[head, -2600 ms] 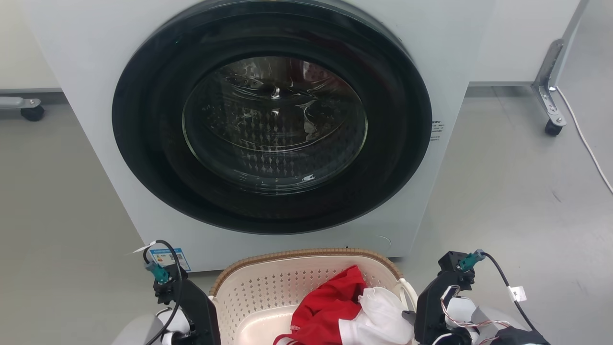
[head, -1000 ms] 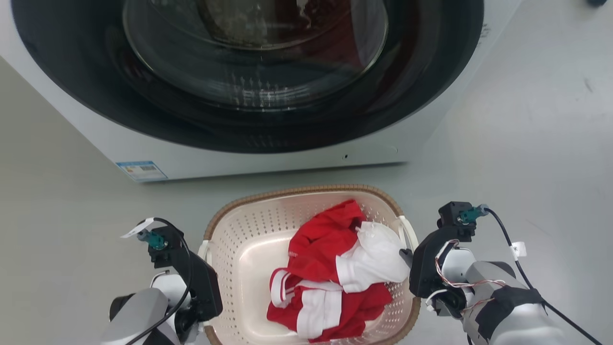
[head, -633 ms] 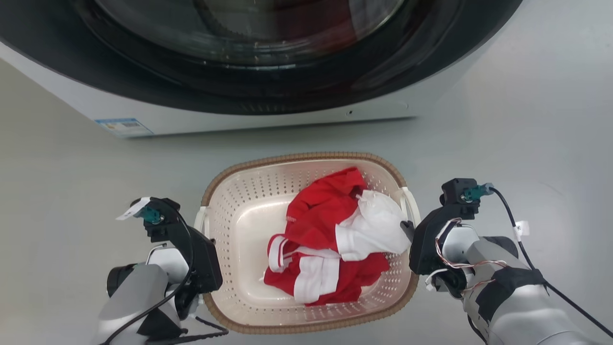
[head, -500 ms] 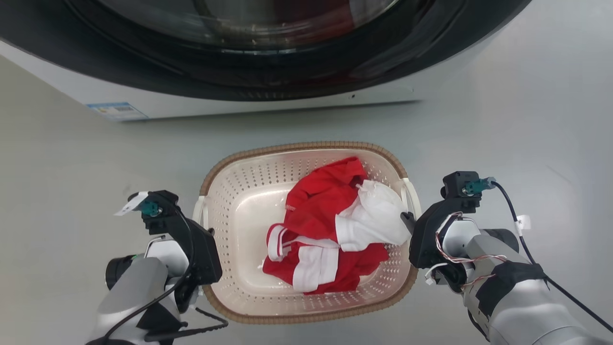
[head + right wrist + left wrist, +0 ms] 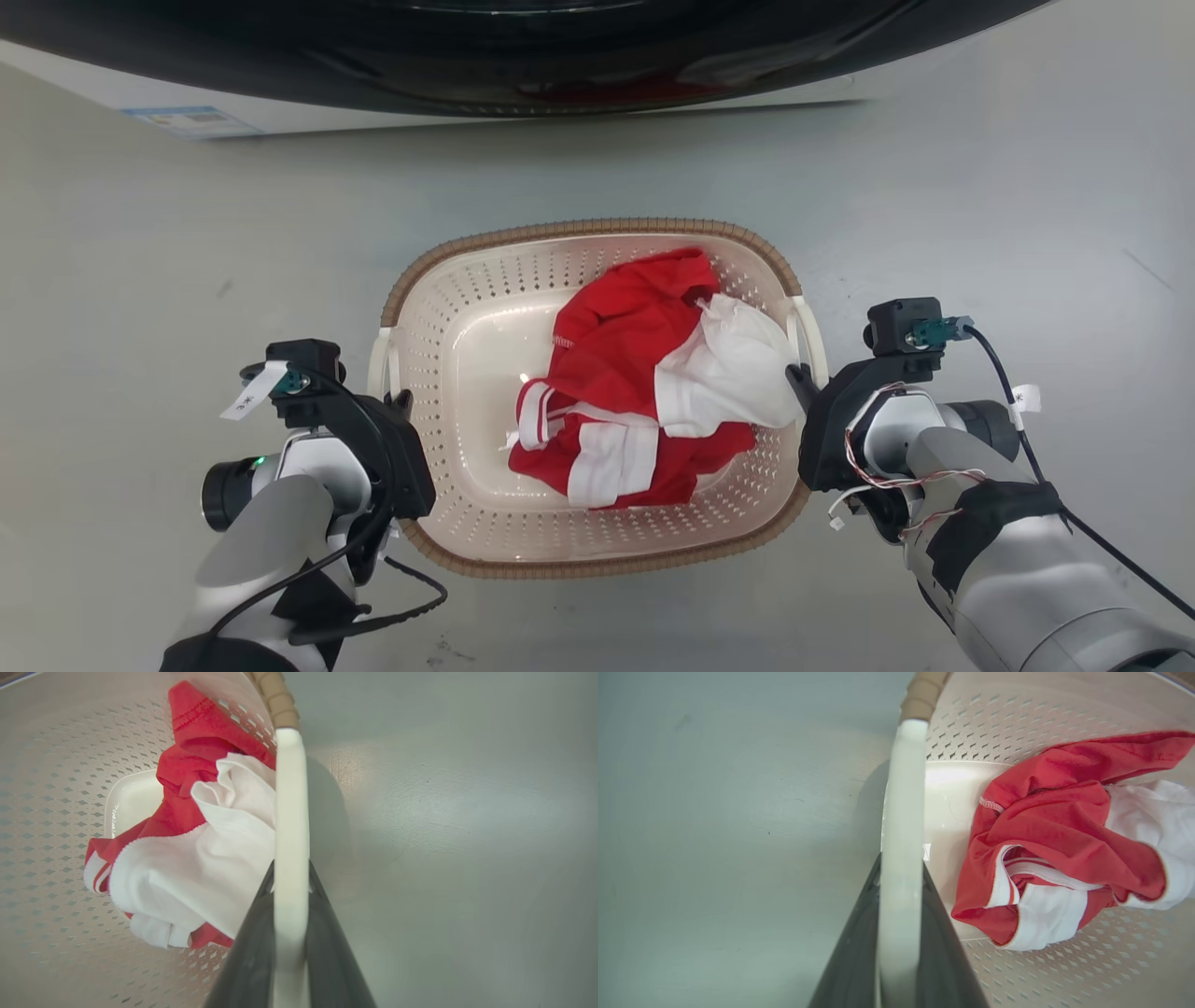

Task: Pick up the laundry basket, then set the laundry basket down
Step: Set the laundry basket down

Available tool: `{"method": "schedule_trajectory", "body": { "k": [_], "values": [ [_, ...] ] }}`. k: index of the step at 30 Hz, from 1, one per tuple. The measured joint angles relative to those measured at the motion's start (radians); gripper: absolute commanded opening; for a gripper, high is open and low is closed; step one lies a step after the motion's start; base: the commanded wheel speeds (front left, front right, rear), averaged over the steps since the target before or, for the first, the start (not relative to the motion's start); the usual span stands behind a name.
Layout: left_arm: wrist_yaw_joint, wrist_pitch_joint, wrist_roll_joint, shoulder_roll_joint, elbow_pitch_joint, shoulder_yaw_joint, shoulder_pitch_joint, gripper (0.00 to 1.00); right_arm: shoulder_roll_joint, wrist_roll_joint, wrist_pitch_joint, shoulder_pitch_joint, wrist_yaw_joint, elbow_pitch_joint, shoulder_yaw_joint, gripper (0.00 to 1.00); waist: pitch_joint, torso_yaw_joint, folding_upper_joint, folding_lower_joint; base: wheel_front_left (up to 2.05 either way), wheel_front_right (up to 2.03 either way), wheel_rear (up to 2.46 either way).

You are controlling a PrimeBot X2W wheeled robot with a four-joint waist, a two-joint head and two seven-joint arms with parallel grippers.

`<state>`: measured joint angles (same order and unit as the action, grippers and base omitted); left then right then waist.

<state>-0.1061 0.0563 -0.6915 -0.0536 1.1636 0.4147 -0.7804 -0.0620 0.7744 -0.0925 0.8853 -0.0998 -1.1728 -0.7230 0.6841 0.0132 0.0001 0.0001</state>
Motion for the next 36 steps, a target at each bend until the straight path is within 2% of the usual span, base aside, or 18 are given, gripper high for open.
{"method": "schedule_trajectory", "body": {
  "k": [7, 17, 36],
  "values": [
    [0.009, -0.077, 0.009, 0.008, 0.010, 0.004, -0.018, 0.00, -0.003, -0.025, 0.060, 0.026, 0.012, -0.012, -0.011, 0.00, 0.047, 0.011, 0.0000, 0.0000, 0.00, 0.00, 0.00],
    [0.010, -0.137, 0.010, 0.019, 0.035, 0.009, -0.022, 0.00, -0.002, -0.036, 0.105, 0.029, 0.021, -0.036, -0.026, 0.00, 0.057, 0.018, 0.0000, -0.0002, 0.00, 0.00, 0.00],
    [-0.001, -0.127, -0.002, 0.027, 0.067, 0.019, -0.039, 0.00, 0.000, -0.053, 0.139, 0.037, 0.019, -0.062, -0.039, 0.00, 0.069, 0.018, -0.0001, -0.0001, 0.00, 0.00, 0.00]
  ]
}}
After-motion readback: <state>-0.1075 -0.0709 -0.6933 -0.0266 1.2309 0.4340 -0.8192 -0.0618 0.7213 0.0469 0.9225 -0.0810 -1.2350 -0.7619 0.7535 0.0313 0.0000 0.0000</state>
